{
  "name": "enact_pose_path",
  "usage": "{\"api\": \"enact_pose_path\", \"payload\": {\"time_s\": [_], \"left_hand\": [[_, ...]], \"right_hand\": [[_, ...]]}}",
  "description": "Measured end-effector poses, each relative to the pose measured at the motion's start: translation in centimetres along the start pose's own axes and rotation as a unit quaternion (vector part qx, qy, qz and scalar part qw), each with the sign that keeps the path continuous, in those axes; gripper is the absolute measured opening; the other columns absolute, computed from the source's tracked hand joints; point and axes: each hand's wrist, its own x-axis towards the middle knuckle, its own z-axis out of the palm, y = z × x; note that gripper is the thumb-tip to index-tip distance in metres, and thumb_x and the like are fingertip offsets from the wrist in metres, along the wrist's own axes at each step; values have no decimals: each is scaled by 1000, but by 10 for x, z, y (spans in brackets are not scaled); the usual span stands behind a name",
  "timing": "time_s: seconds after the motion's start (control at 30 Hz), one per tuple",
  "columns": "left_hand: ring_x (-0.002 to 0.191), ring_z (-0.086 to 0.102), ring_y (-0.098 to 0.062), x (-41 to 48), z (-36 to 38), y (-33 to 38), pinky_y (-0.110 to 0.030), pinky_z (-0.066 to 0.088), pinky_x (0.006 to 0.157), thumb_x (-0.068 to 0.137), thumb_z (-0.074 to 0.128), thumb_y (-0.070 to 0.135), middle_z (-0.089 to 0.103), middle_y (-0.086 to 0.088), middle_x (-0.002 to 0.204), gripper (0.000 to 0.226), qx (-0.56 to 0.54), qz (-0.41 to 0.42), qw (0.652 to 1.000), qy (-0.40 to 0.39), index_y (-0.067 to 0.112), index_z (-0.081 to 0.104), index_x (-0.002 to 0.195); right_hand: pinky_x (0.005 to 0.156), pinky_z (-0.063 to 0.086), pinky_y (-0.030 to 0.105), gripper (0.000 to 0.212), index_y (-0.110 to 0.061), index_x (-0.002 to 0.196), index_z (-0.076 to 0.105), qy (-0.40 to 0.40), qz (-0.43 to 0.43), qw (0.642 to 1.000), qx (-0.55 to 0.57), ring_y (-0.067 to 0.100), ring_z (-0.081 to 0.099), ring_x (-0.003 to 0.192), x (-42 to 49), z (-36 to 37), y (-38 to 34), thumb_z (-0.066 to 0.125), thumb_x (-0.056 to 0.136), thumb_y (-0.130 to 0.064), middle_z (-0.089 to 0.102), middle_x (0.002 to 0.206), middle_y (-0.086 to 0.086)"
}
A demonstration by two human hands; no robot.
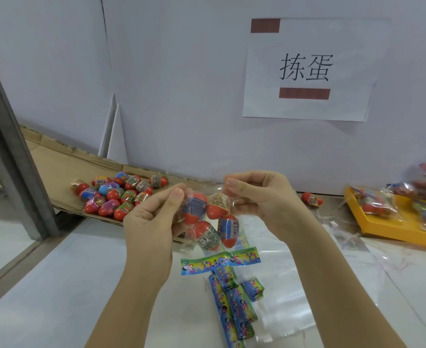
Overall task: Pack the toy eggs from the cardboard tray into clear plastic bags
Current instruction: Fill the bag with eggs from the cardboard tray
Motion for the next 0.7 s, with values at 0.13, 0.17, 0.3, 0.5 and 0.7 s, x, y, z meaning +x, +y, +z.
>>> {"api": "enact_pose_path", "payload": {"time_s": [0.13, 0.17, 0.3, 0.5, 0.7], "left_hand": [[74, 73, -12, -3, 0, 0, -19, 57, 57, 83, 66, 15, 77, 2, 81, 14, 39, 32, 998, 38, 25, 76, 83], [74, 73, -12, -4, 1, -1, -19, 57, 58, 84, 66, 14, 77, 2, 80, 14, 54, 38, 997, 44, 25, 75, 85], [72, 73, -12, -8, 6, -2, -21, 58, 58, 86, 66, 13, 76, 3, 77, 14, 63, 39, 996, 56, 25, 74, 87], [64, 71, -10, -11, 10, -3, -20, 56, 53, 71, 73, 25, 75, 0, 74, 20, 6, 3, 999, 36, 15, 76, 89], [53, 62, -9, -5, 7, -5, -22, 52, 48, 62, 72, 24, 74, -2, 68, 13, -9, -78, 997, -5, 21, 80, 72]], "right_hand": [[58, 57, 25, 18, -16, 77, 79, -56, -3, 998, -12, 18, 68, 66, -3, -4, -4, 78, 61, -23, 74, 79, 9], [59, 57, 25, 21, -17, 80, 79, -69, 0, 997, -24, 18, 68, 68, -4, -5, -6, 79, 61, -25, 74, 81, 9], [60, 55, 25, 25, -22, 87, 78, -115, 34, 990, -69, 16, 68, 67, -6, -8, -10, 84, 64, -31, 73, 80, 2], [57, 53, 24, 34, -18, 87, 77, -86, 50, 988, -117, 12, 62, 62, -5, -2, -6, 82, 60, -37, 72, 77, 2], [65, 55, 30, 32, -20, 81, 79, -59, 34, 991, -112, 18, 62, 72, -3, -2, -2, 80, 54, -36, 74, 80, 4]]}}
